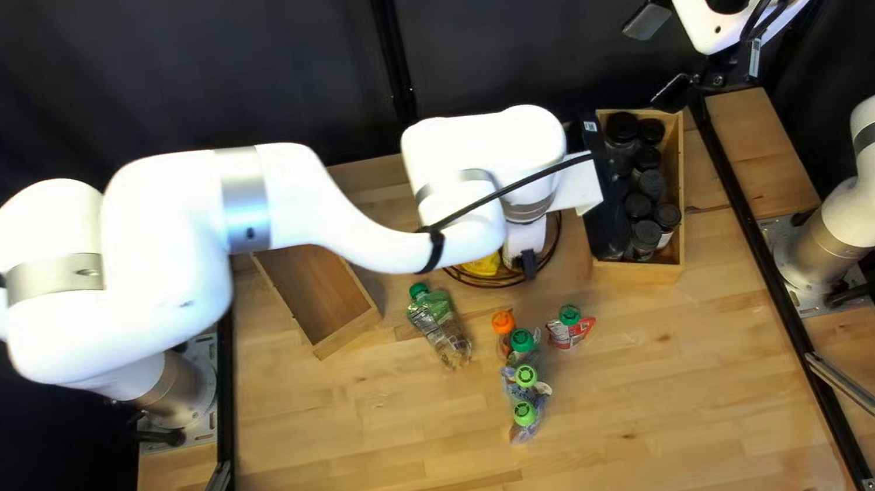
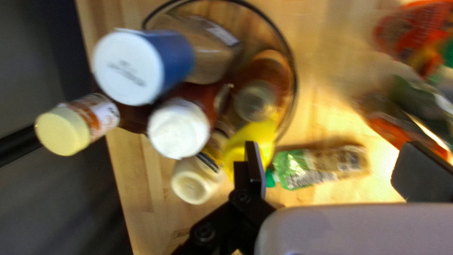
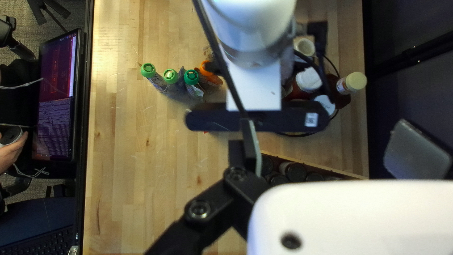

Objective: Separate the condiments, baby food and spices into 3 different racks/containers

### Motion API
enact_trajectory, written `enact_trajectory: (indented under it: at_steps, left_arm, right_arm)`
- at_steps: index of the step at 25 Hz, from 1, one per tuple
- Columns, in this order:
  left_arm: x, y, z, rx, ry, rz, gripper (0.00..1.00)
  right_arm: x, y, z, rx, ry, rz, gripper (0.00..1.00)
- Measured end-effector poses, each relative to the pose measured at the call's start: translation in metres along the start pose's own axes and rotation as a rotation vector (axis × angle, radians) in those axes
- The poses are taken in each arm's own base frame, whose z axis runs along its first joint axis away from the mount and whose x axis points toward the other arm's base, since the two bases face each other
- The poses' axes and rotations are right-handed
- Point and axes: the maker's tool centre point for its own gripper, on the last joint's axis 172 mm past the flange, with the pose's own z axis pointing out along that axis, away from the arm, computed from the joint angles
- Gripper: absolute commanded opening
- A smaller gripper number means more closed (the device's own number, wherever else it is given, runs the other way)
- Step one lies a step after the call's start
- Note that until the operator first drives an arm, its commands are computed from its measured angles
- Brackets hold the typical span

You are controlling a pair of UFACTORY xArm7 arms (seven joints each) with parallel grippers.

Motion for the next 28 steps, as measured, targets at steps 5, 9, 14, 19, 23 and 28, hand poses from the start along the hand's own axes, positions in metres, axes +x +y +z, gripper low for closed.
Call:
enact_trajectory:
  at_steps: [5, 9, 14, 19, 23, 28]
  left_arm:
    - [-0.011, 0.052, -0.007, -0.068, 0.016, 0.175, 1.0]
    - [-0.019, 0.072, 0.007, -0.104, 0.065, 0.346, 1.0]
    - [-0.016, 0.069, 0.031, -0.085, 0.166, 0.434, 1.0]
    - [-0.007, 0.055, 0.053, -0.054, 0.223, 0.457, 1.0]
    - [-0.002, 0.046, 0.071, -0.042, 0.242, 0.453, 1.0]
    - [-0.002, 0.043, 0.085, -0.031, 0.253, 0.449, 0.28]
  right_arm:
    - [0.0, 0.0, 0.0, 0.0, 0.0, 0.0, 1.0]
    - [0.0, 0.0, 0.0, 0.0, 0.0, 0.0, 1.0]
    - [0.0, 0.0, 0.0, 0.0, 0.0, 0.0, 1.0]
    - [0.0, 0.0, 0.0, 0.0, 0.0, 0.0, 1.0]
    - [0.0, 0.0, 0.0, 0.0, 0.0, 0.0, 1.0]
    - [0.0, 0.0, 0.0, 0.0, 0.0, 0.0, 1.0]
